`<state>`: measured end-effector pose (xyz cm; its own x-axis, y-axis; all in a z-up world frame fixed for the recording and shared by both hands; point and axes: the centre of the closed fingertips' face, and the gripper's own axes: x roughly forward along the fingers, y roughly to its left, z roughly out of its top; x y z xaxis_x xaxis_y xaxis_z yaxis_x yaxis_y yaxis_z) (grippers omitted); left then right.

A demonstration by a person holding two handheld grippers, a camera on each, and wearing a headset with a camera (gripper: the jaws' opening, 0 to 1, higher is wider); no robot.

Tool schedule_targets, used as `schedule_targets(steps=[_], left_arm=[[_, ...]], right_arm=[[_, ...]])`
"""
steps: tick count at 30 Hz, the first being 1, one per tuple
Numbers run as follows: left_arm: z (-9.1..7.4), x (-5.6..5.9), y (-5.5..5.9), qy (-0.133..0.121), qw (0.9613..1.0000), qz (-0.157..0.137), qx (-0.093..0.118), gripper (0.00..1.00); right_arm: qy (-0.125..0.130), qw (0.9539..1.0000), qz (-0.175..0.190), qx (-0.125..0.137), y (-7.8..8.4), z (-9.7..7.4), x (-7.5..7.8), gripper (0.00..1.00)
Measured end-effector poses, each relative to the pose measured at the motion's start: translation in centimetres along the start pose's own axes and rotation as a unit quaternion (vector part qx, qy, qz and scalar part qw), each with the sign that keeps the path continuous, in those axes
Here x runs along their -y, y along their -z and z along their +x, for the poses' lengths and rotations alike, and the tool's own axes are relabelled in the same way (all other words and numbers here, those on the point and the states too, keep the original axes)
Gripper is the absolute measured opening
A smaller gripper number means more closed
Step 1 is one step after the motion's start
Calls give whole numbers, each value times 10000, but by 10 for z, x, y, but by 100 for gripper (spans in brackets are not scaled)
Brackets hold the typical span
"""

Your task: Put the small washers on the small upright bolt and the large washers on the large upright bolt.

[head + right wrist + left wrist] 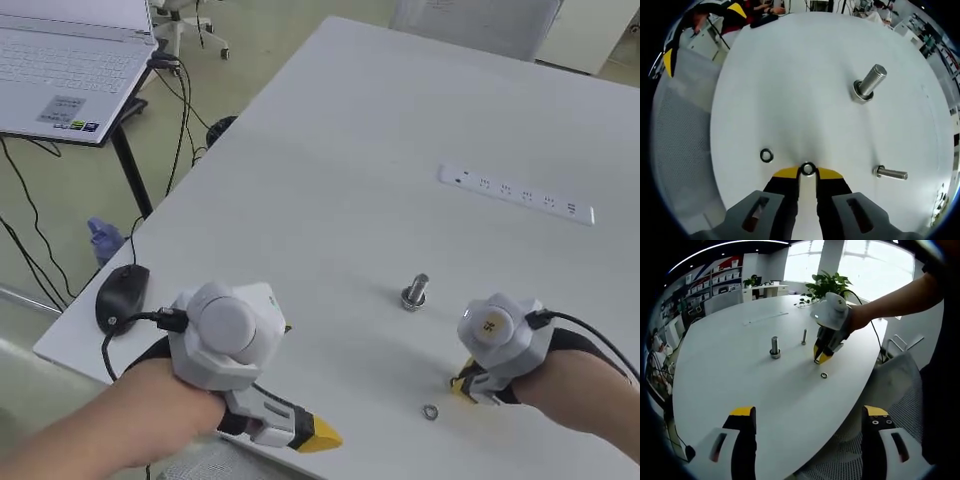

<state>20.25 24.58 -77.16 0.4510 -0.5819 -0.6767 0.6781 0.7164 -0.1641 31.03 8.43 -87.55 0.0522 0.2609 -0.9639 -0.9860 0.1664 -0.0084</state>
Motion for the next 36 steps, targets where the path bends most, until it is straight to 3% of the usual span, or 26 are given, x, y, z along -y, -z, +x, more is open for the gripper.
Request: schedule_targets(steps=[10, 23, 36], left_arm=[[4, 2, -8, 54, 9999, 38, 133, 89], [7, 6, -9, 114, 9999, 64, 81, 91], [5, 9, -5, 96, 9999, 135, -15, 90]], right_arm=[[88, 9998, 147, -70, 19, -12, 13, 12], [230, 9985, 483, -65, 47, -36, 37, 12], [283, 9980, 563, -42, 35, -55, 63, 12]])
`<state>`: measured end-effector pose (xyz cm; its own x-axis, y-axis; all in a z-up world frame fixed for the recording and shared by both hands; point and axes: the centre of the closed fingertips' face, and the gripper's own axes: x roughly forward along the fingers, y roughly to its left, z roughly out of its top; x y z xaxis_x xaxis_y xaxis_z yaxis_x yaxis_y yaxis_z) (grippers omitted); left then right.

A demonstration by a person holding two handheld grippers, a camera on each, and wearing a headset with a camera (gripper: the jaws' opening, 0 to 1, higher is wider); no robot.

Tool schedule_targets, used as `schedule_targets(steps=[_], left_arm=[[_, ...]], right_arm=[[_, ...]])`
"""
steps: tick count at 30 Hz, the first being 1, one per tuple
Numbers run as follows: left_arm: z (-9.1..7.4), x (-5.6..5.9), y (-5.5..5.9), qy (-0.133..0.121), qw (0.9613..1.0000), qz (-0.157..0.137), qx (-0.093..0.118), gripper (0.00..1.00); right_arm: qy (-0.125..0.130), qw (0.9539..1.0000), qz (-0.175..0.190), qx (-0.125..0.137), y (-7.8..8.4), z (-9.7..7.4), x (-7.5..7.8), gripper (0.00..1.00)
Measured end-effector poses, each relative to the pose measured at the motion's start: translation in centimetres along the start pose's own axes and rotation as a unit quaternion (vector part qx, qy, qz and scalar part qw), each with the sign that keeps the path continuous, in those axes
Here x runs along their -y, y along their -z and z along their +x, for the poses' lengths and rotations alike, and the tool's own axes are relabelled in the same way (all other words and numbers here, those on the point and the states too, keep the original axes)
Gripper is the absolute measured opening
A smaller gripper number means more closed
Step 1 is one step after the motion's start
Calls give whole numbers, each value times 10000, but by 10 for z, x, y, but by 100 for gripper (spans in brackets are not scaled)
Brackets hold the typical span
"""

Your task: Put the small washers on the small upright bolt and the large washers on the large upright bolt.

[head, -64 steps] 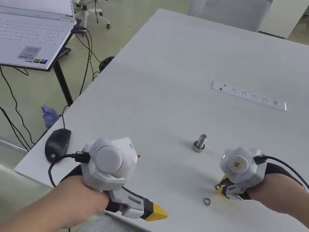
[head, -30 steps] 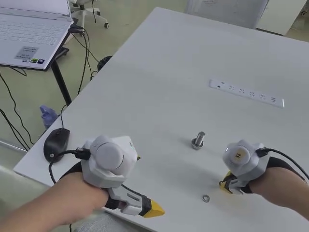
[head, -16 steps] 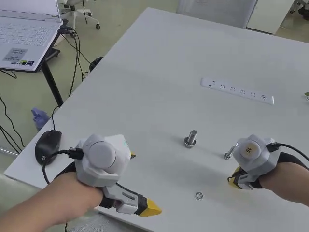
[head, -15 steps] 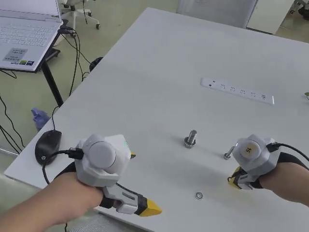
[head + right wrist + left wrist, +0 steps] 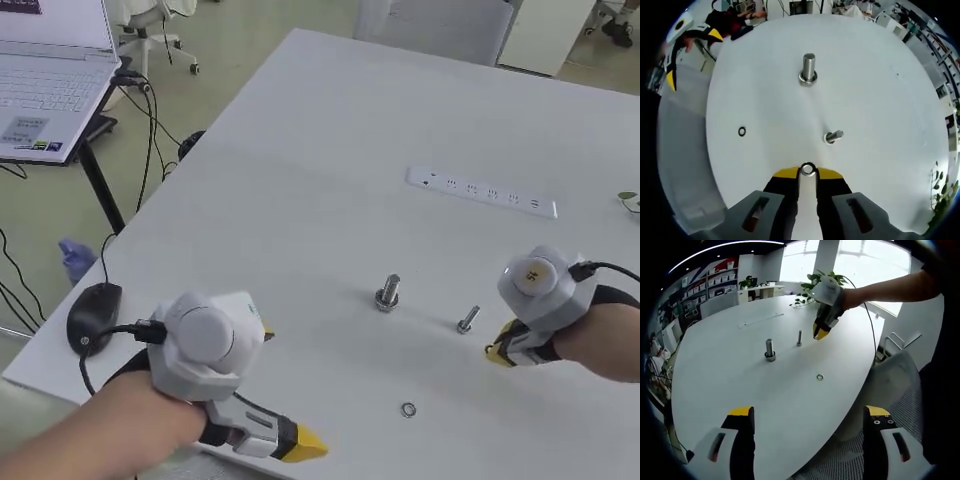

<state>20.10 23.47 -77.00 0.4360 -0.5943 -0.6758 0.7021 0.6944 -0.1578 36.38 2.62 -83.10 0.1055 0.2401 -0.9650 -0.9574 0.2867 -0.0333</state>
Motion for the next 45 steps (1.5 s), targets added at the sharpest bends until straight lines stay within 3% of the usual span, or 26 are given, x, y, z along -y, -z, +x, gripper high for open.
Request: schedule_targets(steps=[11, 21, 38, 45], left_arm=[[-2, -1, 1, -3, 10000, 60, -34, 88], [-7, -5, 0, -50, 10000, 3, 15, 87], [-9, -8, -2, -119, 9999, -68, 91, 90], [-7, -10, 2, -93, 9999, -89, 13, 89]], right_arm=[[113, 9999, -16, 58, -16, -8, 20, 12], [150, 9998, -36, 114, -30, -10, 29, 12], [204, 9997, -80, 118, -41, -5, 37, 12], [170, 9998, -73, 117, -44, -10, 27, 12]])
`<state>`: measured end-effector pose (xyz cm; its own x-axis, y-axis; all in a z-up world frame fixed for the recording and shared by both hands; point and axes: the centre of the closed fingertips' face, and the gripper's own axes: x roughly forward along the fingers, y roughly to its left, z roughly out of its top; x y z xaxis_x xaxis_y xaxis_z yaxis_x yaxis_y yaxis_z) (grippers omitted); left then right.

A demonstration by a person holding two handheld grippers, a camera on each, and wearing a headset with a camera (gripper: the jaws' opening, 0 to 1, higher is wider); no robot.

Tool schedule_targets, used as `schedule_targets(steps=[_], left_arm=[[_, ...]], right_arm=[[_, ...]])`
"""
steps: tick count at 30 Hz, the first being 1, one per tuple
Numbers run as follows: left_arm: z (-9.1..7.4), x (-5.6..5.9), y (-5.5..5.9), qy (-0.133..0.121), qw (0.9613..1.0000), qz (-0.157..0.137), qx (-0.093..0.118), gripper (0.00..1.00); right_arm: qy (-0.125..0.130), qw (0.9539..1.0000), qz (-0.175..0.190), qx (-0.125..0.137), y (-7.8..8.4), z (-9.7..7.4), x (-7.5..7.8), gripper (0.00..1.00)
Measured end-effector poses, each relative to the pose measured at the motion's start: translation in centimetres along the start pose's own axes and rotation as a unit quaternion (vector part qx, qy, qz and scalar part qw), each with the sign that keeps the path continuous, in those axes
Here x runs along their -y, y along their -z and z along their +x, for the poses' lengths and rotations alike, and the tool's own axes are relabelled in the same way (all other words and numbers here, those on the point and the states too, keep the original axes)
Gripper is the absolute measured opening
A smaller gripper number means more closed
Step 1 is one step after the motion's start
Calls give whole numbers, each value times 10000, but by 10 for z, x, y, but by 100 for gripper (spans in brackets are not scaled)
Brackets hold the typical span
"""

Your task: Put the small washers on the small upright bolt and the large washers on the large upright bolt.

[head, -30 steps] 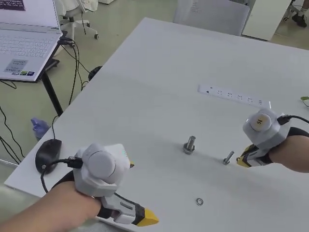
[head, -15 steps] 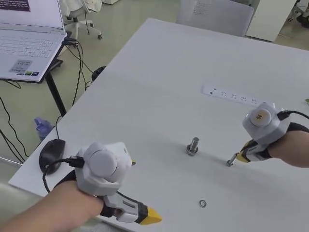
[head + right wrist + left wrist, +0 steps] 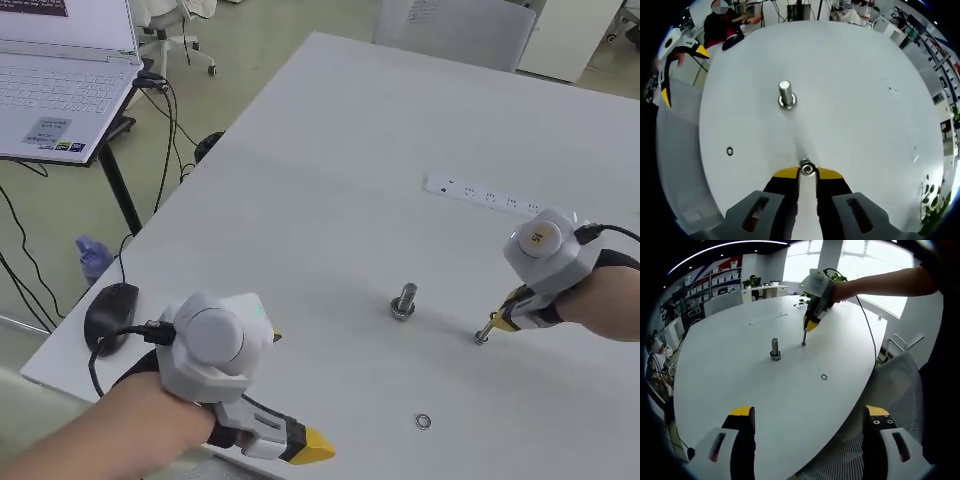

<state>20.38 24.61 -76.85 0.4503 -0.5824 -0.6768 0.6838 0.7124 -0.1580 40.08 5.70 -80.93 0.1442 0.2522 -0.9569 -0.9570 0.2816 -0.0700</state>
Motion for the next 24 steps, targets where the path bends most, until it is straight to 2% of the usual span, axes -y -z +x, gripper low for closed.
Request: schedule_targets(steps=[13, 18, 24], left_arm=[[2, -2, -1, 46, 10000, -6, -37, 87], [0, -1, -4, 56, 10000, -44, 15, 87], [2, -3, -2, 51, 10000, -55, -14, 87]], right_arm=[[-48, 10000, -26, -62, 1, 2, -9, 12], [-50, 9999, -95, -65, 1, 6, -9, 13], [-56, 9998, -154, -110, 3, 11, -7, 13]])
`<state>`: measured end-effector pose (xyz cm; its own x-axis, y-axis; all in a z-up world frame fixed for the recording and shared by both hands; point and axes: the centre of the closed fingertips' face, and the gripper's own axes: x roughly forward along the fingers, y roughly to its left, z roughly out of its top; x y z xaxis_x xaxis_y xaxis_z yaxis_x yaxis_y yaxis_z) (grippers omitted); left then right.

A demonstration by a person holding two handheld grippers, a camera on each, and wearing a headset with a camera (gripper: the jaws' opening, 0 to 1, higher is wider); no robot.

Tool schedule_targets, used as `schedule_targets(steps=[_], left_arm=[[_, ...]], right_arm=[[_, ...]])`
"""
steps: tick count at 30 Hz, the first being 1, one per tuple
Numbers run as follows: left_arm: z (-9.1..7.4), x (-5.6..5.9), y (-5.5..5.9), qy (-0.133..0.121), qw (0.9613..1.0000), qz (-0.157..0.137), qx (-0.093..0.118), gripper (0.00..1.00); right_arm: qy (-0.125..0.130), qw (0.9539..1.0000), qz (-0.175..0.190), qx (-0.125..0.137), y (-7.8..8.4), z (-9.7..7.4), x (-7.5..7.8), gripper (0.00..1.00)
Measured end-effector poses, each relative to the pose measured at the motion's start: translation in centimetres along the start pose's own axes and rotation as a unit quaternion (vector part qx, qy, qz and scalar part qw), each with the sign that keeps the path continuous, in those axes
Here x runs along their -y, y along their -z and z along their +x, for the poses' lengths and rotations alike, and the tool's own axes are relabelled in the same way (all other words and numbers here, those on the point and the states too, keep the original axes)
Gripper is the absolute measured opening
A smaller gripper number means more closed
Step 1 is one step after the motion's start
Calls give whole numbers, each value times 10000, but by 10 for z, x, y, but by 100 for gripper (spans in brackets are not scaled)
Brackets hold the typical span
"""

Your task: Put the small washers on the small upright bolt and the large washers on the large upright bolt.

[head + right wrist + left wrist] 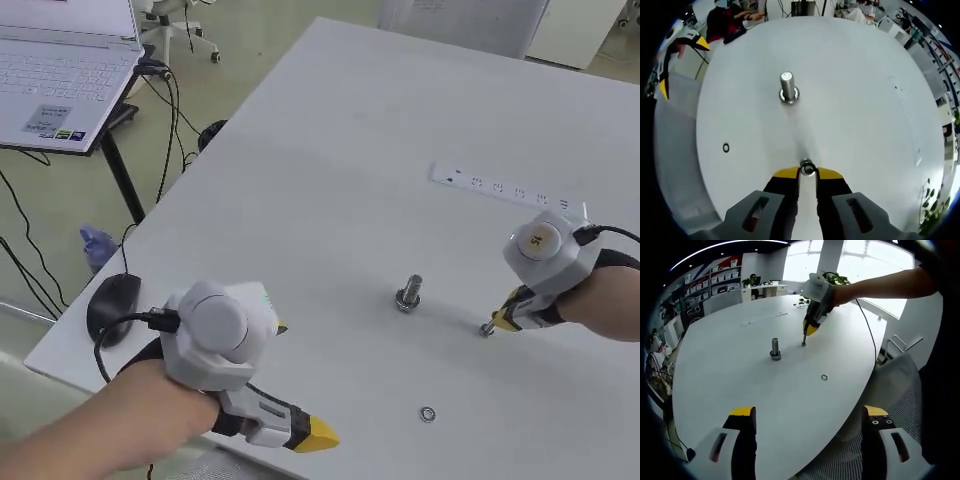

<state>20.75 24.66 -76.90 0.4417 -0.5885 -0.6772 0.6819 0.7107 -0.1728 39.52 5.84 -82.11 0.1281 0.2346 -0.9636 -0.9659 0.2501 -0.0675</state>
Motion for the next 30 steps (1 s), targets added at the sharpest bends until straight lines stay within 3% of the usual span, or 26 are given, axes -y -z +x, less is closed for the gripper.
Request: schedule_targets(steps=[18, 30], left_arm=[[1, -4, 0, -22, 10000, -75, 22, 86], [1, -4, 7, 1, 9999, -90, -51, 85]], right_arm=[[-114, 9997, -127, -159, 4, 20, 1, 13], [-77, 9997, -151, -175, 8, 31, -1, 13]])
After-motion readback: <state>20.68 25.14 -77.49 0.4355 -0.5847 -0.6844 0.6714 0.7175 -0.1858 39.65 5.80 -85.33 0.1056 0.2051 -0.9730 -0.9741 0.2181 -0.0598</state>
